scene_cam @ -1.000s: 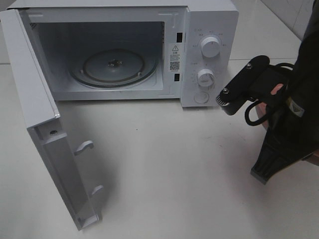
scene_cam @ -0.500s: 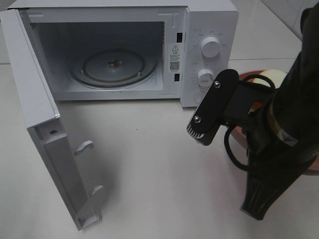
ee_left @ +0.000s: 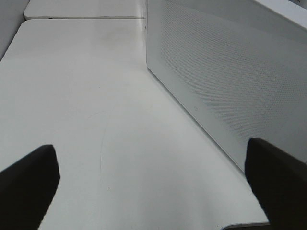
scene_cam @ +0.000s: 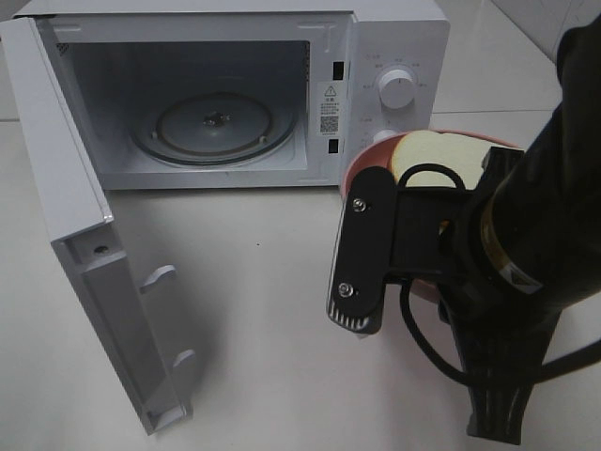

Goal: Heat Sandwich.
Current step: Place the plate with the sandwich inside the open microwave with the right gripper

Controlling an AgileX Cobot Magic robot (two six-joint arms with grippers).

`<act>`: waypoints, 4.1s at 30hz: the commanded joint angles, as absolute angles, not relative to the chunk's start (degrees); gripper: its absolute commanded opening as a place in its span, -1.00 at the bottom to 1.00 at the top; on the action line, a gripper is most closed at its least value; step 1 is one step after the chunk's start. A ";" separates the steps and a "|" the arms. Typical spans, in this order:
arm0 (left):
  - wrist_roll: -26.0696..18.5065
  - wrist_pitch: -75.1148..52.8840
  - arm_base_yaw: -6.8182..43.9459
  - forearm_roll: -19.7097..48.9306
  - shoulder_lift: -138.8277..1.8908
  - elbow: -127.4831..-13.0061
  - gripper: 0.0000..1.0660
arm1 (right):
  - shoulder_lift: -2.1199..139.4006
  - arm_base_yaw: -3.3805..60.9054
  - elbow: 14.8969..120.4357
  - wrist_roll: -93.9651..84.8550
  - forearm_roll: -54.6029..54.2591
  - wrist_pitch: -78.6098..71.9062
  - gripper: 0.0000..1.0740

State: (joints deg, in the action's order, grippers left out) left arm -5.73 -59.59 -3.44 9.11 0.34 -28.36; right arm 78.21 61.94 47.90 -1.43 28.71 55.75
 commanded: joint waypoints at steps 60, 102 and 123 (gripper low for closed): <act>-5.39 -59.47 -3.38 9.40 1.72 -28.25 0.90 | 82.10 44.58 48.99 -77.35 15.47 30.42 -0.97; -5.39 -59.47 -3.38 9.40 1.72 -28.25 0.90 | 107.54 44.63 76.32 -81.59 10.03 29.45 -0.99; -5.39 -59.47 -3.38 9.40 1.72 -28.25 0.90 | 119.23 44.00 92.25 -75.23 13.46 33.40 -0.96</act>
State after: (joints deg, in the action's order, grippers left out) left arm -5.73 -59.59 -3.44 9.11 0.34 -28.36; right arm 119.29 44.00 91.44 -75.92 12.78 34.15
